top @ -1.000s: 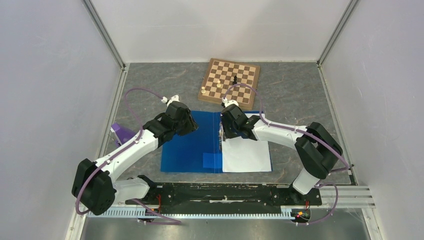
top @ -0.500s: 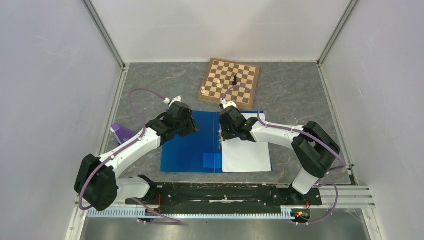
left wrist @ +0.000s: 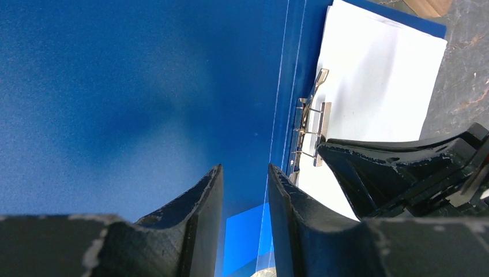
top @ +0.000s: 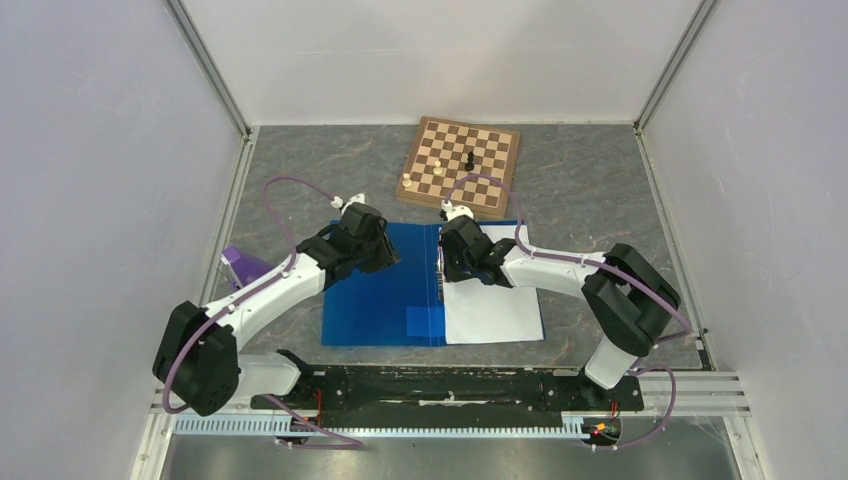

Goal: Put the files into the folder

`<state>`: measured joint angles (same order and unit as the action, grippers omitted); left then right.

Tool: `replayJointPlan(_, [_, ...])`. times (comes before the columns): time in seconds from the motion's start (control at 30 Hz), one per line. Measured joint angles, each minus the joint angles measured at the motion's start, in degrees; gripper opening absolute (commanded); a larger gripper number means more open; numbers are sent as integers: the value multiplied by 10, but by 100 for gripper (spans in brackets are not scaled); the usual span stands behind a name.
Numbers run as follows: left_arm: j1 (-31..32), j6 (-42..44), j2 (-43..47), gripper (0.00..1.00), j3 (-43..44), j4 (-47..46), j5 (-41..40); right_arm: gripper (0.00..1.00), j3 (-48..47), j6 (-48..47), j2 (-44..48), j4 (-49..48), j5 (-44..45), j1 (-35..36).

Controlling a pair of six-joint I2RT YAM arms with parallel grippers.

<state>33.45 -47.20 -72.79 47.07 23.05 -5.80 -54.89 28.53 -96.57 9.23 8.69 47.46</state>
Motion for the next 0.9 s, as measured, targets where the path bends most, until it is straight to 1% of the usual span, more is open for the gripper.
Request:
replayJointPlan(0.33, [0, -1, -27, 39, 0, -10, 0, 6, 23, 4, 13, -26, -5, 0])
replayJointPlan(0.9, [0, -33, -110, 36, 13, -46, 17, 5, 69, 9, 20, -33, -26, 1])
